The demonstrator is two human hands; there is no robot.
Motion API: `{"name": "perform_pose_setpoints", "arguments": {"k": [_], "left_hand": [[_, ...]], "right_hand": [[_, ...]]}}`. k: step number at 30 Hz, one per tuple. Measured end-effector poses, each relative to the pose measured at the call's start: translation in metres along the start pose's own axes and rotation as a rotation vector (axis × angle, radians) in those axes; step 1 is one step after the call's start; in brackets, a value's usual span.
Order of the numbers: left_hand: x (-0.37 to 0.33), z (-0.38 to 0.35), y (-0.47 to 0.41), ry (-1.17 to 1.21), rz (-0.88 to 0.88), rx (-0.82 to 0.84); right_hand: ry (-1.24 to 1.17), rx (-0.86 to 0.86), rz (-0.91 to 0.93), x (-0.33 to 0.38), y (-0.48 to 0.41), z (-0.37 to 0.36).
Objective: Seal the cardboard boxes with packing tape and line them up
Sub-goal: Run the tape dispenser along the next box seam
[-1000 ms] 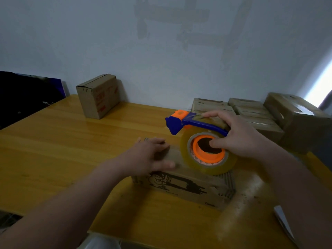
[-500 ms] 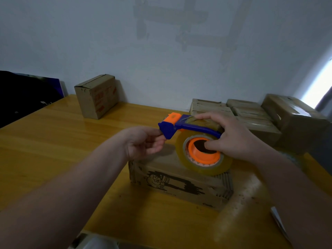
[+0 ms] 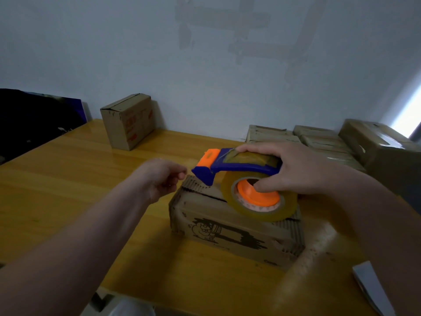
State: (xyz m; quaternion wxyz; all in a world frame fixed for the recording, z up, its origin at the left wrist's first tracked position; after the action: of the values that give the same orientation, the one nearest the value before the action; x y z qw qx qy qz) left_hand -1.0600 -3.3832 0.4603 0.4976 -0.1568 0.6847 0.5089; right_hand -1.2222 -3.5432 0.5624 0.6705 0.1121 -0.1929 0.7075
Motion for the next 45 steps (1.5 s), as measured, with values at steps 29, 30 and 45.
{"name": "perform_pose_setpoints", "arguments": {"k": [29,30,45], "left_hand": [[0.067,0.013,-0.044,-0.394,-0.025,-0.142],[0.068,0.013,-0.044,-0.413,-0.010,-0.130],[0.060,-0.020,-0.004,-0.104,-0.082,0.280]], "right_hand": [[0.165,-0.026,-0.006,0.012,-0.014,-0.014],[0.162,-0.030,-0.005,0.012,-0.014,-0.014],[0.174,-0.053,-0.020,0.004,-0.014,-0.012]]}}
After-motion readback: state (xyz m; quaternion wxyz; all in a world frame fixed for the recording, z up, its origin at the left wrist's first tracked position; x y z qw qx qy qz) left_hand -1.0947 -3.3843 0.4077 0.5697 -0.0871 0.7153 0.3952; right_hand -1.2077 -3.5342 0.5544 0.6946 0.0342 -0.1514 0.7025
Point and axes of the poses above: each hand's wrist, its own y-axis away from the middle knuckle, its own z-axis out of the back of the hand, x = y × z, the point moved 8 cm from there along -y, towards the middle knuckle, and after that the axes turned 12 degrees about z, right-handed, at the moved point
